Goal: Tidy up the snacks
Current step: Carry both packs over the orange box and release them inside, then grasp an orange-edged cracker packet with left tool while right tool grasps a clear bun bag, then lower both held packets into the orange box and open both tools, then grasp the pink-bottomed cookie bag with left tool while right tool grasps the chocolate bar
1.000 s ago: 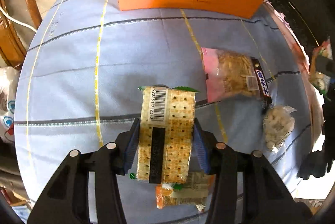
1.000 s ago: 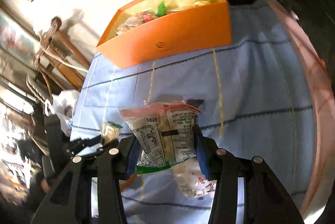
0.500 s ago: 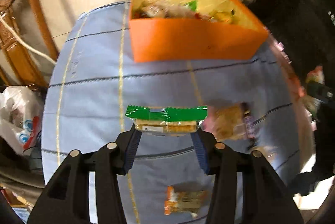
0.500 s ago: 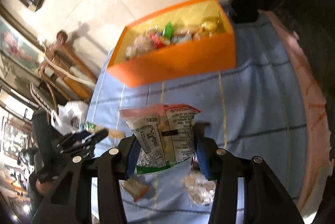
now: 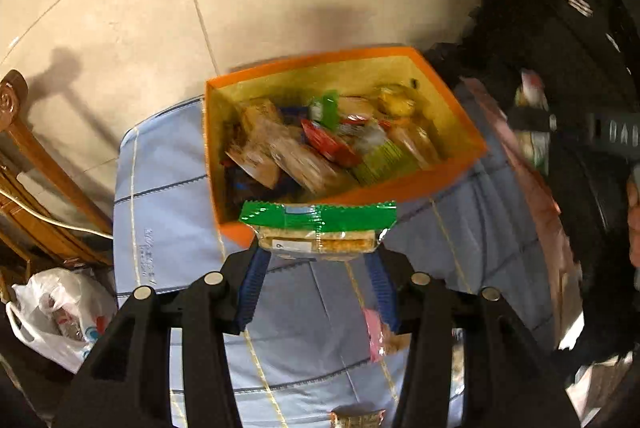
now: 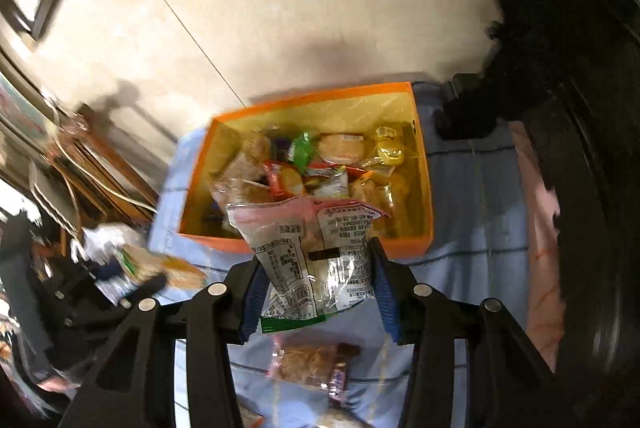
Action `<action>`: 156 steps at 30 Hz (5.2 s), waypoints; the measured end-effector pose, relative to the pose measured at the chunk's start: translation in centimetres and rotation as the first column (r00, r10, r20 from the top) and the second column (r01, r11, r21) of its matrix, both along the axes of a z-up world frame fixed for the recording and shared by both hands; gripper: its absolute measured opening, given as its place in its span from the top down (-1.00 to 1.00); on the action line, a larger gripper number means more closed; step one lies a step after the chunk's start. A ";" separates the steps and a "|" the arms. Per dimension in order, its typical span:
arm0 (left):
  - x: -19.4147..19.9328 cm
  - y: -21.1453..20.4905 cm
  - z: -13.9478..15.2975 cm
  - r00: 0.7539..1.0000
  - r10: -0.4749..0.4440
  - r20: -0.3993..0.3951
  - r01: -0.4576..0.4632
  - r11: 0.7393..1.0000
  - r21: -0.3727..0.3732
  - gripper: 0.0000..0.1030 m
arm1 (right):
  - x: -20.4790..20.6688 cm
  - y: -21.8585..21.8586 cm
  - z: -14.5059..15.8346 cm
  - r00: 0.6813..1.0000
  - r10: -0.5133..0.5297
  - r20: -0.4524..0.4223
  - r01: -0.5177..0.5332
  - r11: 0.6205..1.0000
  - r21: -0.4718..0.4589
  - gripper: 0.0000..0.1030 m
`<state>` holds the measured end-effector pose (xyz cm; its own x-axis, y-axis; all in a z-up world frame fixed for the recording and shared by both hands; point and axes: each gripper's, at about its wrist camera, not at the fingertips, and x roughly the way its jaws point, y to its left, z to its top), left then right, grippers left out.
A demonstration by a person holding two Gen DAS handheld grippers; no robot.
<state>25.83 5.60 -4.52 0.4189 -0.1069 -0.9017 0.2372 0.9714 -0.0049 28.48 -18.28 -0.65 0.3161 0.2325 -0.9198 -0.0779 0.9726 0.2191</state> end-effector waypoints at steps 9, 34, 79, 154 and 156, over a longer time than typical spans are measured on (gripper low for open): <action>9.3 -0.7 0.8 0.994 0.079 -0.082 -0.067 0.989 0.130 0.10 | 7.3 2.6 -3.0 0.987 0.034 -0.158 -0.060 0.985 -0.164 0.08; 3.2 4.3 2.7 0.987 0.162 -0.012 -0.161 0.985 0.066 -0.92 | -4.9 -1.5 -0.2 0.995 -0.085 0.061 0.094 0.979 -0.182 -0.93; -19.4 -1.9 -8.6 0.993 -0.118 -0.009 0.119 0.991 0.060 0.03 | -26.4 -2.6 -4.8 0.965 -0.183 0.189 0.182 0.983 0.024 0.08; -10.8 -3.9 -18.4 0.883 -0.453 -0.123 0.468 0.830 0.303 -0.92 | -15.4 0.3 -20.7 0.982 0.070 -0.175 -0.103 0.977 -0.186 -0.75; -11.2 -4.0 -18.4 0.872 -0.476 -0.116 0.485 0.806 0.340 -0.92 | -15.6 -0.2 -20.8 0.984 0.029 -0.173 -0.064 0.978 -0.197 -0.77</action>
